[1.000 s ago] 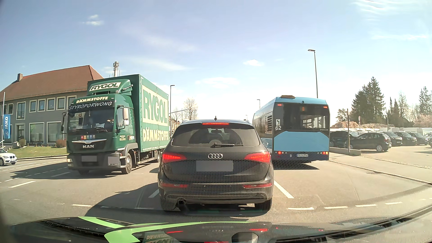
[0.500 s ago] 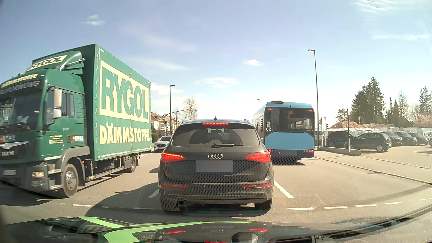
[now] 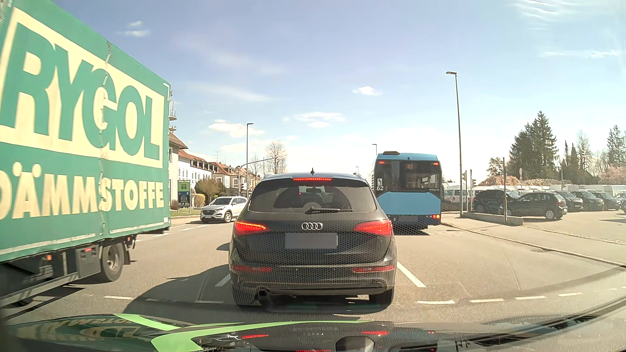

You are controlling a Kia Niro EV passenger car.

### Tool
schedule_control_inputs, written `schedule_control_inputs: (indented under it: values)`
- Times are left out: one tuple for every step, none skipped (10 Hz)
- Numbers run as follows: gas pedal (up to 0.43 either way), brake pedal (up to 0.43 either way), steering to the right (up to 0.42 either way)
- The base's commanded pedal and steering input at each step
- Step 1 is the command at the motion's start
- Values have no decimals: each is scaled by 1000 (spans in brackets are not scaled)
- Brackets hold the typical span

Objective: Follow the waypoints while adhering to traffic rules and regulations

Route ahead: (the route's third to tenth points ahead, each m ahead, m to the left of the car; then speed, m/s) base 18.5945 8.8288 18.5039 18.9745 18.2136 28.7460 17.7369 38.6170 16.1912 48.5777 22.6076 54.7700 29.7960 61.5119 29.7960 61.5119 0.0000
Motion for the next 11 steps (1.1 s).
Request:
schedule_control_inputs:
  values:
    - [0, 311, -1]
    - [0, 317, -1]
    - [0, 311, -1]
    - [0, 311, -1]
    - [0, 311, -1]
    - [0, 317, -1]
    - [0, 317, -1]
    - [0, 311, -1]
    - [0, 311, -1]
    - [0, 311, -1]
    - [0, 311, -1]
